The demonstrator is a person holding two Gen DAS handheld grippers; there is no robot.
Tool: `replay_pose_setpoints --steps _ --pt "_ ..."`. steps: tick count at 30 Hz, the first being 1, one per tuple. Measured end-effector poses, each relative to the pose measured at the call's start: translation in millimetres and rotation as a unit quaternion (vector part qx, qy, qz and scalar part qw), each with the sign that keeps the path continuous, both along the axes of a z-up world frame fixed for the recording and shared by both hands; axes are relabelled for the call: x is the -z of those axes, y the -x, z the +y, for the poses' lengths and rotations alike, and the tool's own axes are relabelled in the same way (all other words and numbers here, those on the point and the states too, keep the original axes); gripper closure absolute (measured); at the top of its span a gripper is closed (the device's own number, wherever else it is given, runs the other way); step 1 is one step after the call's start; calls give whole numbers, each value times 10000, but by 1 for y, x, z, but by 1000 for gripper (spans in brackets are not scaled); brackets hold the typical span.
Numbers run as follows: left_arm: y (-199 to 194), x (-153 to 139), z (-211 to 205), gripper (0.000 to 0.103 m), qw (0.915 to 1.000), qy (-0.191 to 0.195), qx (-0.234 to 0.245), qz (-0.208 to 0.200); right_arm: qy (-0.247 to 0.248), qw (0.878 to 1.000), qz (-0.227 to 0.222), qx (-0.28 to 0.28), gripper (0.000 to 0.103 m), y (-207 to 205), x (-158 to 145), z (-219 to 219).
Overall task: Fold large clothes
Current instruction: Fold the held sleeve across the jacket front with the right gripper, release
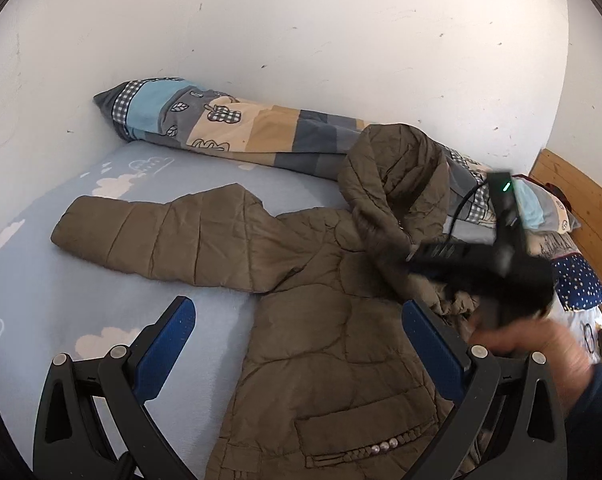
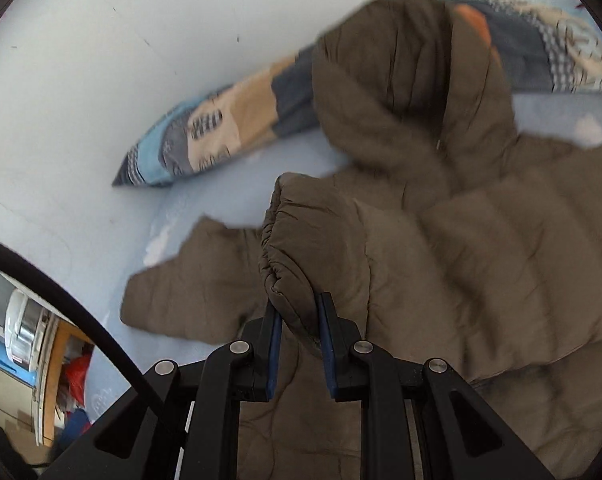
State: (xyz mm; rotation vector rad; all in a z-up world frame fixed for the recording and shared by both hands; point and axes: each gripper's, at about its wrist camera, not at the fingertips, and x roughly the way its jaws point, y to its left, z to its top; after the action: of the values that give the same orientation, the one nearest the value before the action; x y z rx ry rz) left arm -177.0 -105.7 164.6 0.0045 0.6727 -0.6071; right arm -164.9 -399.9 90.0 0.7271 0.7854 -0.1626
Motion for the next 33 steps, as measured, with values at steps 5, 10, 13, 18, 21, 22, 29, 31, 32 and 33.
replay_pose_setpoints --steps 5,10,13,18,21,22,29,31,32,33 --pt "-4 2 -1 0 10000 -27 -57 47 123 9995 267 -131 81 -11 24 28" --pt "-5 2 -3 0 10000 -46 -58 54 -243 9984 318 -398 43 -9 34 38" --pt "-3 2 -6 0 10000 -56 -43 44 -231 9980 94 -574 40 5 19 40" --pt "1 4 -13 0 10000 -75 27 40 -363 9988 -324 -72 37 59 -7 2" --pt "3 5 -17 0 9999 -90 52 52 -412 9968 -317 613 36 105 -4 -43" --pt "4 5 -18 0 9999 -89 66 52 -418 9954 -273 817 35 115 -3 -55" --pt "2 13 -29 0 9997 -194 105 122 -957 9652 -135 2430 34 212 28 -148" --pt "1 16 -33 0 9995 -228 135 162 -1185 9572 -201 2633 33 225 37 -157" --pt "1 17 -35 0 9995 -251 139 157 -1287 9543 -223 2688 34 227 42 -161" --pt "1 17 -36 0 9994 -263 152 154 -1372 9525 -215 2709 34 227 47 -164"
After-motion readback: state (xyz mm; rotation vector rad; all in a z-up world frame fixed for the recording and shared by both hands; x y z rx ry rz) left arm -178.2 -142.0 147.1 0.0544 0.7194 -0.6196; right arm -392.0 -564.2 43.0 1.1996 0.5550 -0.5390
